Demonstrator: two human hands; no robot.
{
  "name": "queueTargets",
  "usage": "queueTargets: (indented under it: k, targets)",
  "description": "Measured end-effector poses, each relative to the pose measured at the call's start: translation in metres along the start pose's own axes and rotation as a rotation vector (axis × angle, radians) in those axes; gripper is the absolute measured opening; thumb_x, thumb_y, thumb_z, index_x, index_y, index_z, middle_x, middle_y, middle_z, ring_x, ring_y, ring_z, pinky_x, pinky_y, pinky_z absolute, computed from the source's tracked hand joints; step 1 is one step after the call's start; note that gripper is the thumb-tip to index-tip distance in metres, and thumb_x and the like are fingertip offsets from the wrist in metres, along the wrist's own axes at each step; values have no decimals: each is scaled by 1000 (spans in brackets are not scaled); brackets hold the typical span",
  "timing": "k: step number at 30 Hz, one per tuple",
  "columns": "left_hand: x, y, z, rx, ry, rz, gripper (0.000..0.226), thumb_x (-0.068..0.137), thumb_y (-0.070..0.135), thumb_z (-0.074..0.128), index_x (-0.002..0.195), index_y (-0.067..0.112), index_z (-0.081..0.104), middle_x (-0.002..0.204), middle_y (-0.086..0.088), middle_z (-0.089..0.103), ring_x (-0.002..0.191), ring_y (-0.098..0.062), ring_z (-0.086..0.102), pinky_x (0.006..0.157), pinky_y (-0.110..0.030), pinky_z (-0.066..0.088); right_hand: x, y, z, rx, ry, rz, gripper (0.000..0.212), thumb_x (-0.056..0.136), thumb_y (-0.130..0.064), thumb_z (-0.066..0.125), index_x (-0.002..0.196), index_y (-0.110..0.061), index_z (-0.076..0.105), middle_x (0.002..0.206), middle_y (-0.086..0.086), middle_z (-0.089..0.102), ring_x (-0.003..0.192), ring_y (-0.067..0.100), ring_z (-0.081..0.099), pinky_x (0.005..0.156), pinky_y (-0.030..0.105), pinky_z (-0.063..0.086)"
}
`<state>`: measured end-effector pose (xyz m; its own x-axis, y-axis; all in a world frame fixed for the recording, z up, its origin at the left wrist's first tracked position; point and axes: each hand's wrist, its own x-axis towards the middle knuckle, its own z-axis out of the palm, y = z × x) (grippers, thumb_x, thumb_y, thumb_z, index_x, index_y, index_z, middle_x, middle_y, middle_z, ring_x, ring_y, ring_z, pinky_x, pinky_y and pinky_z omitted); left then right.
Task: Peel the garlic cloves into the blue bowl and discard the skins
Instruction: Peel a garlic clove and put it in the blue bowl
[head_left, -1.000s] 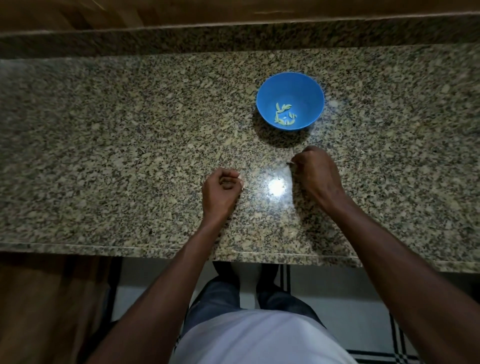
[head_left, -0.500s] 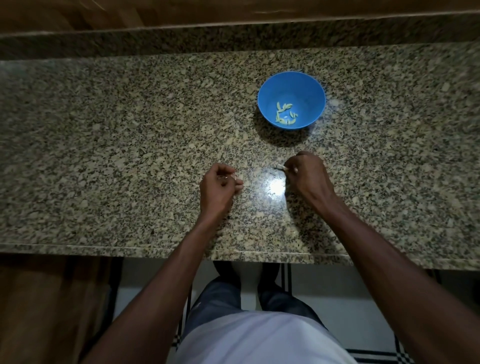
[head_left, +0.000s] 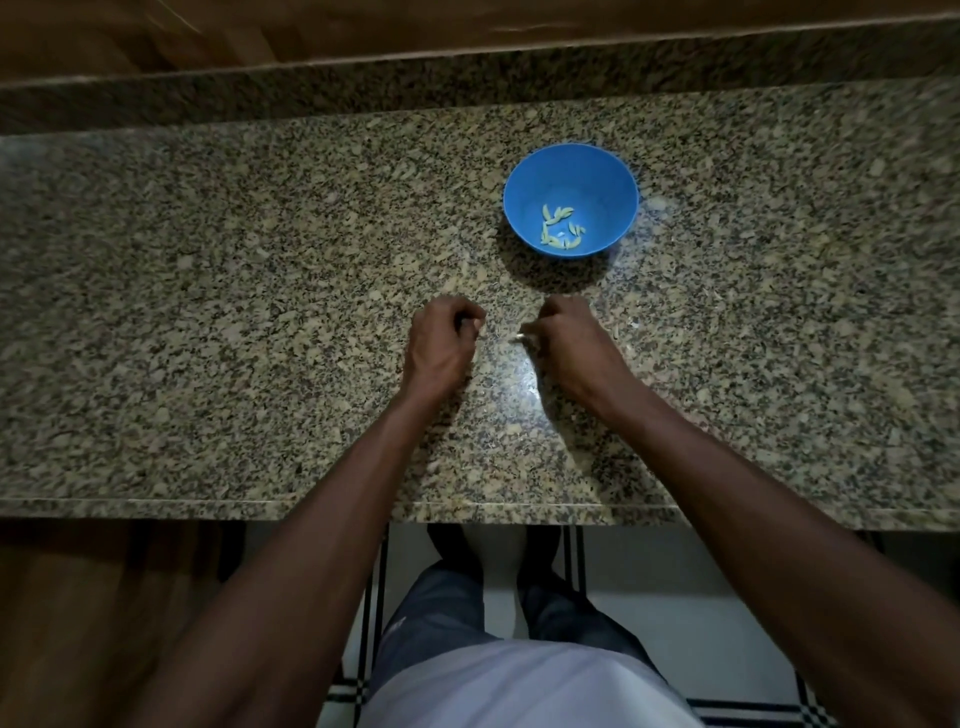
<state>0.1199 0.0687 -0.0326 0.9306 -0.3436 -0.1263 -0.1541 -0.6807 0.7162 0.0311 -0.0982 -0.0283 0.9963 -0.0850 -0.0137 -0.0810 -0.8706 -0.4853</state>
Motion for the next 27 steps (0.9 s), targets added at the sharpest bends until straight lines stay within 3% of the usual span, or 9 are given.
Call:
queueTargets:
  k: [3,5,8,11,14,19,22,25,27]
  targets:
    - [8,-2,4,149,-31,131,19,100,1,58,107,8,74,112,-6,71,95,-12,64,81,-17,54,-26,-11,11,-62,-89,-112,25,100,-25,65,118,-11,75,109,8,59,104,25,49,75,36,50]
    - [5,-6,8,195,-62,213,20,100,1,57,105,8,74,113,-6,67,99,-13,60,88,-21,54,-40,-5,11,20,-160,-80,28,99,-25,65,122,-14,75,111,8,60,106,24,51,77,32,47]
    - [-11,-7,16,226,-88,321,13,98,3,61,100,5,74,104,-5,65,94,-15,58,86,-32,57,-41,13,-2,293,-19,154,24,100,-14,67,122,-10,75,116,9,66,100,20,59,83,28,53]
    - [-34,-7,18,258,-165,422,8,95,2,66,96,2,75,99,-10,69,91,-20,63,82,-41,60,-31,30,-19,332,107,322,25,101,-15,67,124,-8,75,119,11,69,98,15,58,86,31,49]
    - [-53,-10,11,242,-251,428,17,95,-1,65,109,2,75,109,-12,71,100,-23,65,89,-36,58,-25,37,-25,303,110,316,27,99,-13,67,124,-9,76,117,14,70,95,14,58,85,27,50]
    - [-62,-19,-6,246,-39,282,34,95,2,68,128,11,69,128,-9,62,119,-23,52,102,-33,46,-28,27,-24,262,118,239,25,99,-9,67,122,-7,76,106,12,66,87,16,55,64,0,34]
    - [-70,-21,-7,230,-151,133,49,96,8,65,143,12,54,142,-8,42,129,-16,35,111,-30,35,-35,24,-23,203,135,279,24,99,-7,64,119,-2,76,103,16,66,80,20,55,59,3,30]
    - [-86,-12,10,225,-248,99,57,96,17,68,148,11,46,137,-5,38,124,-16,37,108,-28,39,-48,17,-10,157,103,317,22,96,0,57,85,3,77,85,19,65,62,25,56,51,10,38]
    - [-94,-2,28,186,-243,111,61,96,14,68,151,7,42,131,-4,39,117,-15,42,106,-29,46,-56,8,2,151,76,309,25,97,-4,57,79,-1,74,82,13,59,64,23,57,54,33,51]
